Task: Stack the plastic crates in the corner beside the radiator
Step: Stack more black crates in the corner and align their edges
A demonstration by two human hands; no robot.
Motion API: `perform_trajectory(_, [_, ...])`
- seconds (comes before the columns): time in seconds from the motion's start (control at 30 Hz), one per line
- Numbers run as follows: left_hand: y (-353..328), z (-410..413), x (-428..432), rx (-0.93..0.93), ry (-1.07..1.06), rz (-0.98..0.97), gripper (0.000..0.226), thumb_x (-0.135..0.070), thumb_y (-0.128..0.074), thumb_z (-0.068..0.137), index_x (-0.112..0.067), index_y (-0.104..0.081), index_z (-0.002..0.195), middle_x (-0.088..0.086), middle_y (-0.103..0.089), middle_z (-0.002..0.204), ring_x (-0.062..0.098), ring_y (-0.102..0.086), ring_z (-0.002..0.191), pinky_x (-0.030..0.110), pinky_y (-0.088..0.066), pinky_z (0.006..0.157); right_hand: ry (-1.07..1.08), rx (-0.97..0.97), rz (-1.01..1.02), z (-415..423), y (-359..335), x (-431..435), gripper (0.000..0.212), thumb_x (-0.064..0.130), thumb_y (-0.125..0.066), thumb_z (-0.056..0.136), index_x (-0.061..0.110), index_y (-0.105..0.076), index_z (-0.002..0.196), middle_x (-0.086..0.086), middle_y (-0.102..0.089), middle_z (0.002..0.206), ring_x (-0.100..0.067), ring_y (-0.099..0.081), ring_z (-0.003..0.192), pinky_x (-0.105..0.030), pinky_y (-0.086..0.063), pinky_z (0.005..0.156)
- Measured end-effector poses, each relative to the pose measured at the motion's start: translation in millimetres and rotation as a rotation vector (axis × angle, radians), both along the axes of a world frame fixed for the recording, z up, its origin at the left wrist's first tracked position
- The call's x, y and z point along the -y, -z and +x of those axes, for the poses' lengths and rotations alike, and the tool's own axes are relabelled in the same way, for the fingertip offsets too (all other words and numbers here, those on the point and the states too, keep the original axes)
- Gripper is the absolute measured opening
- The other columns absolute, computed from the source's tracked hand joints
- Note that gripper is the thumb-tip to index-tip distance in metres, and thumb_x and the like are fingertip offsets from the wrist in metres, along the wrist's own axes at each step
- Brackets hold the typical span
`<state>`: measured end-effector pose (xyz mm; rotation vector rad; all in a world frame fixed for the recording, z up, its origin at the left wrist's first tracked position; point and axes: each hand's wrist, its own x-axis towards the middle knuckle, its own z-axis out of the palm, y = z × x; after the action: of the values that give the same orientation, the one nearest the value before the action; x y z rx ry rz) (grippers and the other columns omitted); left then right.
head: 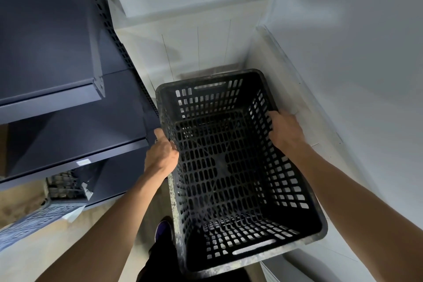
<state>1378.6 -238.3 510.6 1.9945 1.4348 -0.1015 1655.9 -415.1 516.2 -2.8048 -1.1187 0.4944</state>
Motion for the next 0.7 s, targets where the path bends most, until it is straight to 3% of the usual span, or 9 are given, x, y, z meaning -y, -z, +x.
perform_trajectory(0.17, [5.5,-1.5,3.8,0.017,-0.045,-0.036,0.02,-0.027,-0.034,0.106,-0.017,-0.026,0.121,0.005,-0.055,0.062,0.021,-0.054,0.047,0.028,-0.033,0.038,0.002,-0.048,0.081,-3.0,-5.3,10.0,0.074,0.0,-0.055,0.089,0.017,-0.027,0.155,-0.016,-0.05,0.139,-0.034,-0.051,0.119,-0.042,-0.048,0.099])
perform_trajectory(0.3, [9.2,-7.3,10.8,0.002,-0.068,-0.035,0.026,-0.027,-0.033,0.106,-0.016,-0.026,0.128,0.003,-0.054,0.065,0.02,-0.055,0.049,0.027,-0.036,0.038,0.068,-0.075,0.086,-11.5,-5.1,16.8,0.087,0.001,-0.057,0.09,0.021,-0.009,0.159,-0.019,-0.047,0.14,-0.035,-0.058,0.112,-0.046,-0.052,0.095])
perform_trajectory(0.4, [13.4,-12.1,17.1,-0.009,-0.032,0.055,0.046,-0.025,-0.038,0.102,-0.009,-0.023,0.142,0.018,-0.062,0.094,0.037,-0.065,0.085,0.042,-0.053,0.073,0.091,-0.045,0.018,-18.0,-2.7,18.6,0.093,0.006,-0.062,0.088,0.019,-0.002,0.159,-0.019,-0.038,0.149,-0.038,-0.057,0.116,-0.05,-0.053,0.093])
perform_trajectory(0.43, [13.6,-14.0,20.2,-0.015,-0.02,0.058,0.048,-0.024,-0.04,0.102,-0.007,-0.022,0.144,0.021,-0.063,0.095,0.037,-0.065,0.085,0.043,-0.054,0.074,0.1,-0.055,0.012,-19.9,-2.7,19.4,0.095,0.006,-0.062,0.089,0.019,0.001,0.159,-0.018,-0.036,0.15,-0.038,-0.056,0.118,-0.05,-0.053,0.092])
perform_trajectory(0.47, [12.7,-16.1,23.9,-0.02,-0.015,0.042,0.047,-0.024,-0.04,0.103,-0.006,-0.021,0.142,0.018,-0.064,0.085,0.033,-0.064,0.071,0.035,-0.054,0.061,0.108,-0.072,0.01,-21.7,-2.6,20.6,0.097,0.006,-0.062,0.089,0.02,0.004,0.159,-0.018,-0.037,0.148,-0.037,-0.056,0.116,-0.05,-0.054,0.09])
perform_trajectory(0.53, [10.8,-21.3,31.0,-0.019,-0.02,-0.014,0.041,-0.024,-0.037,0.105,-0.01,-0.02,0.139,0.005,-0.053,0.061,0.016,-0.051,0.043,0.021,-0.034,0.032,0.117,-0.094,0.009,-25.4,-2.7,24.5,0.1,0.004,-0.06,0.09,0.023,0.009,0.159,-0.019,-0.04,0.144,-0.035,-0.059,0.109,-0.046,-0.056,0.082])
perform_trajectory(0.57, [10.4,-23.1,33.5,-0.011,-0.038,-0.035,0.04,-0.025,-0.036,0.105,-0.012,-0.019,0.139,0.002,-0.051,0.06,0.013,-0.048,0.04,0.02,-0.029,0.029,0.123,-0.093,0.009,-27.0,-2.2,27.2,0.101,0.003,-0.059,0.09,0.024,0.011,0.158,-0.019,-0.045,0.139,-0.034,-0.06,0.103,-0.043,-0.055,0.076])
perform_trajectory(0.63, [12.3,-24.7,35.5,0.001,-0.042,-0.026,0.045,-0.025,-0.038,0.104,-0.013,-0.018,0.142,0.008,-0.057,0.074,0.021,-0.056,0.055,0.026,-0.044,0.044,0.149,-0.088,-0.007,-30.0,-2.9,31.7,0.1,0.004,-0.057,0.091,0.028,0.014,0.157,-0.019,-0.056,0.122,-0.029,-0.059,0.083,-0.038,-0.05,0.065])
perform_trajectory(0.7, [15.7,-26.4,35.9,0.001,-0.017,0.039,0.053,-0.026,-0.04,0.102,-0.011,-0.016,0.146,0.02,-0.061,0.101,0.034,-0.062,0.084,0.044,-0.052,0.075,0.174,-0.082,-0.035,-33.2,-4.1,34.9,0.098,0.007,-0.055,0.092,0.029,0.015,0.157,-0.016,-0.061,0.104,-0.026,-0.056,0.072,-0.036,-0.047,0.061])
